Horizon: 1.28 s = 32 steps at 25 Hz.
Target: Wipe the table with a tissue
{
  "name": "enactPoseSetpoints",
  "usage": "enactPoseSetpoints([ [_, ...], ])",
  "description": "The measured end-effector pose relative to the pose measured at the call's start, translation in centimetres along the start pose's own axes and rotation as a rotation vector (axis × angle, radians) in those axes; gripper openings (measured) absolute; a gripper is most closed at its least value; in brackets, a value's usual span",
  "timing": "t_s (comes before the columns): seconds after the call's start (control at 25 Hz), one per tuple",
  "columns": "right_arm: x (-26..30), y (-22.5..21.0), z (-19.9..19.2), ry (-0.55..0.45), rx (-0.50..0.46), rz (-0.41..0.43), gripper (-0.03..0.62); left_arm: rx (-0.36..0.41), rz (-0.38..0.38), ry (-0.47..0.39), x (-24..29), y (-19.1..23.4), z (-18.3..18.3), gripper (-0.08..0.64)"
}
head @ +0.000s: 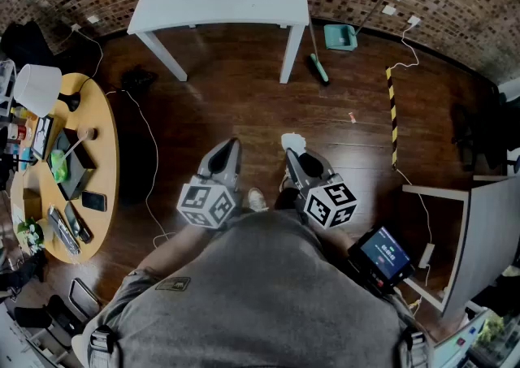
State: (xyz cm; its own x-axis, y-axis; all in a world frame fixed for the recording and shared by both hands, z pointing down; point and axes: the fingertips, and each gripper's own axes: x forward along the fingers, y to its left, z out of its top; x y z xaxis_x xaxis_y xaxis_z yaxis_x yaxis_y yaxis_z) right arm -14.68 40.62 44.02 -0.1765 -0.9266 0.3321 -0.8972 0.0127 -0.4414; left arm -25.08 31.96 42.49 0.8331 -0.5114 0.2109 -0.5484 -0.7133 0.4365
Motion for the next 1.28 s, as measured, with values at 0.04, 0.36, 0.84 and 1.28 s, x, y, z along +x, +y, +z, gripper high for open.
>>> enactPoseSetpoints([
  [0.04, 0.4, -0.4, 0.4, 0.000, -0.003, 0.002, 0.048, 0.001, 0.005, 0.000, 0.5, 0.2, 0.2, 0.002],
  [0.36, 4.5, -5.5, 4.6, -0.005, -0.012, 0.029, 0.048, 0.014, 0.047, -0.010, 7.0, 1.3, 2.4, 0.002],
  [0.84, 9.1, -15.6, 12.2, 0.028, -0.037, 0.094, 0.048, 0.026, 0.153, -0.032, 19.0, 0.3, 6.3, 0.002],
  [1.28, 14.1, -20.1, 14.5, 0.081, -0.039, 0.111, 0.048, 0.004, 0.206, -0.025, 24.2, 2.8, 7.4, 0.002],
])
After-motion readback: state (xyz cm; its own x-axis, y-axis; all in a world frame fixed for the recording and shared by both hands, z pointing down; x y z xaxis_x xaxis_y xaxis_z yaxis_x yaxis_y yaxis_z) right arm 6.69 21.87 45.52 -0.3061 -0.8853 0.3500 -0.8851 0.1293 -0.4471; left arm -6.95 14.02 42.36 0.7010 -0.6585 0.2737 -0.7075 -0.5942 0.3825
